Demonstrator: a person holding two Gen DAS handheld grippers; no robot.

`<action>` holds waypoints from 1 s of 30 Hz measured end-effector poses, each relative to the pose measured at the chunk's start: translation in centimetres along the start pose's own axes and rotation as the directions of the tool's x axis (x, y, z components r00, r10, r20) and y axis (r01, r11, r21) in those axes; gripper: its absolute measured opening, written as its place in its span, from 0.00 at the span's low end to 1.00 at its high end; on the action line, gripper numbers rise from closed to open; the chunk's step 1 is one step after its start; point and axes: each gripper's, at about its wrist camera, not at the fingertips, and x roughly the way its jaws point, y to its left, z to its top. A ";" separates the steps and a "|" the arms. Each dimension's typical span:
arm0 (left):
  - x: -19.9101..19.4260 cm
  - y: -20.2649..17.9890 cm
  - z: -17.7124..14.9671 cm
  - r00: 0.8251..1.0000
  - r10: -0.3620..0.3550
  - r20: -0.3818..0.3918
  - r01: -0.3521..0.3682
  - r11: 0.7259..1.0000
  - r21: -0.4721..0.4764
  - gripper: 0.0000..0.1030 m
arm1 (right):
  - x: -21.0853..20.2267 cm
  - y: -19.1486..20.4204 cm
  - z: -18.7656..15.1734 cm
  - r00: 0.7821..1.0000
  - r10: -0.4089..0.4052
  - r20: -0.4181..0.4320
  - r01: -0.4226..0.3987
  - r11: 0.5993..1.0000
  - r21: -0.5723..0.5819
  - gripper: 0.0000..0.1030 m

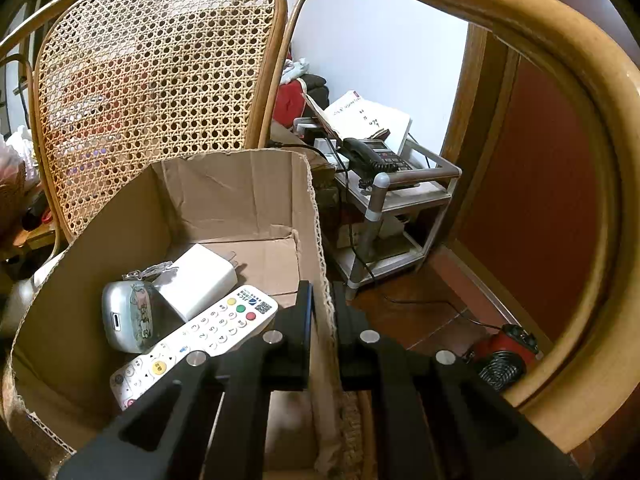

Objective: Organize rigid objects
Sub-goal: 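Carry the white square pad with the left tool into the box and release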

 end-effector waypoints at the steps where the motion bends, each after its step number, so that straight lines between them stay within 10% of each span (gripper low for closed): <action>1: -0.6 0.0 1.0 1.000 -0.008 0.027 0.008 1.000 -0.011 0.57 | 0.0 -0.1 0.0 1.000 0.003 0.000 -0.003 1.000 0.001 0.09; 10: -0.9 -7.0 5.7 0.981 -0.166 0.103 0.155 0.982 0.112 0.57 | -0.1 -0.1 -0.2 0.998 0.056 -0.009 -0.056 0.998 -0.013 0.09; 30: 4.4 -9.4 4.1 0.993 -0.113 -0.032 0.117 0.980 0.159 0.57 | -0.4 0.1 -0.6 0.991 0.127 -0.027 -0.129 0.991 -0.042 0.09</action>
